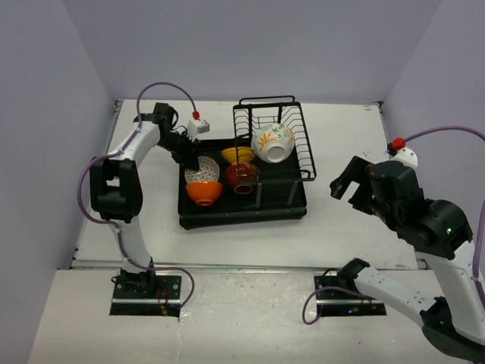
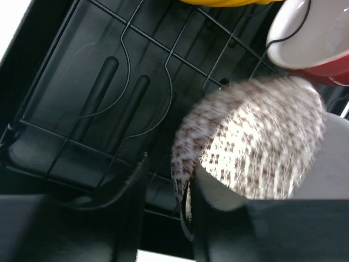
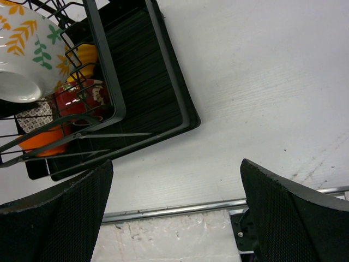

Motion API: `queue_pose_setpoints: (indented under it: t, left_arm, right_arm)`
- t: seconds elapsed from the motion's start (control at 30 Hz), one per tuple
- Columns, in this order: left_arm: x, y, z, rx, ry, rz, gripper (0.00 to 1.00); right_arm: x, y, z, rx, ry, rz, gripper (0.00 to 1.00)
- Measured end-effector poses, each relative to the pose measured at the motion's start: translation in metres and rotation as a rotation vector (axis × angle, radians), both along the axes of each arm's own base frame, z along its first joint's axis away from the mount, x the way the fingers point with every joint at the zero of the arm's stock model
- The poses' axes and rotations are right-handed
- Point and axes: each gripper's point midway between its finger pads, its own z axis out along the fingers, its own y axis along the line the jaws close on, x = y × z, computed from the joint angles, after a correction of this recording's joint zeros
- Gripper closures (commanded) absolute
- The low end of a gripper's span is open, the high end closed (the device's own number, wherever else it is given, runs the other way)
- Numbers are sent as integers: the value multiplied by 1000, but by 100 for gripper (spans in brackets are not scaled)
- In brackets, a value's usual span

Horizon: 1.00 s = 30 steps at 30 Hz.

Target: Unload the bowls from the dish rack

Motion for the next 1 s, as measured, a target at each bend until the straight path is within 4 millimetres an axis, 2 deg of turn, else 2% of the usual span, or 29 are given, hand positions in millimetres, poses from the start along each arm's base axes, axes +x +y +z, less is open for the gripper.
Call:
queue_pose_setpoints:
  t: [0.03,0.2,0.43,0.57,0.67,0.9,1.0]
  left_arm:
    - [0,0,-2,4,3,4,75]
    - [3,-2,-7,21,5,37,100]
    - [4,-3,-6,23,20,75,100]
    - [12,-3,4,21,-22,94,100]
    - [20,-6,29,-4,-77,111,100]
    - [51,-15,119,-95,-295,147,100]
    - [62,-8,141,-107,-355,173,100]
  right_arm:
    - [-1,-1,1,3,-4,-1,1]
    - [-3,-2,3,16,-14,-6,1]
    - [-3,-2,2,20,-11,-10,1]
    - [-4,-2,-1,18,-4,-11,1]
    - [-4,-2,-3,15,0,-11,1]
    - [-4,-2,-3,12,1,-9,1]
    - [-3,-2,1,13,-6,-7,1]
